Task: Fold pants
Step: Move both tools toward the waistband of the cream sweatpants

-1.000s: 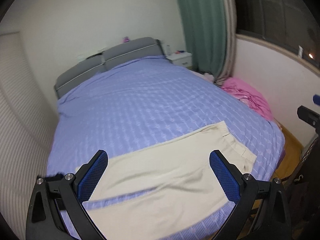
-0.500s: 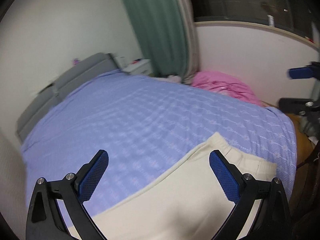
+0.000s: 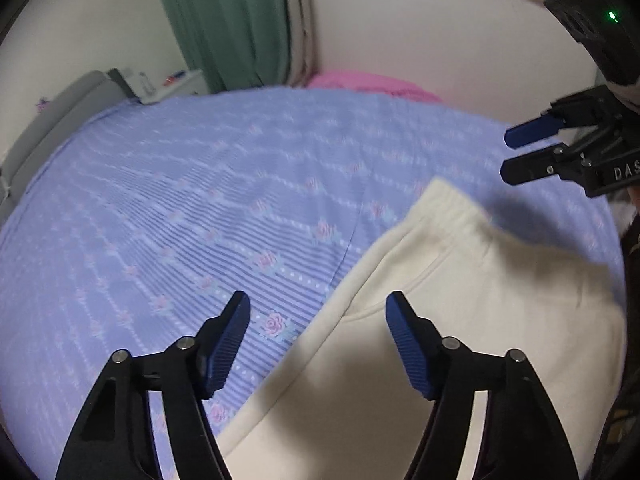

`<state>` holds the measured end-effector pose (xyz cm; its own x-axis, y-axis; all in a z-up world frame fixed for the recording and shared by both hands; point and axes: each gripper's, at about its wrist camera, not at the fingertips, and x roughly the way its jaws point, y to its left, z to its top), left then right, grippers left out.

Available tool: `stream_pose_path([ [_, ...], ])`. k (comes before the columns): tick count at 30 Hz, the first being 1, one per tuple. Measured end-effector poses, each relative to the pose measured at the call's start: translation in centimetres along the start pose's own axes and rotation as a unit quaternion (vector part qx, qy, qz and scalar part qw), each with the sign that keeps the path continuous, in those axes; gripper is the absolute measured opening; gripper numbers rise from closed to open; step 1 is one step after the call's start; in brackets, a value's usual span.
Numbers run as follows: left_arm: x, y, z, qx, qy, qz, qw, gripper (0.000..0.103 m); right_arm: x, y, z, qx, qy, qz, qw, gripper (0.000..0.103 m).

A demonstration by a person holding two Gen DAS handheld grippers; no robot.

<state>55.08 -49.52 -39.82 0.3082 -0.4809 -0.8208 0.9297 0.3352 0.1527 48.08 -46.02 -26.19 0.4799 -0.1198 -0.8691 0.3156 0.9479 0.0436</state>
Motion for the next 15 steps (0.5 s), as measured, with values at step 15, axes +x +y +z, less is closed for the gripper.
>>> stream_pose_path([
  [15, 7.1, 1.1, -0.9, 0.009, 0.066, -0.057, 0.9961, 0.061, 9.0, -1.6, 1.0, 0.013, 0.077, 0.063, 0.995, 0.033],
])
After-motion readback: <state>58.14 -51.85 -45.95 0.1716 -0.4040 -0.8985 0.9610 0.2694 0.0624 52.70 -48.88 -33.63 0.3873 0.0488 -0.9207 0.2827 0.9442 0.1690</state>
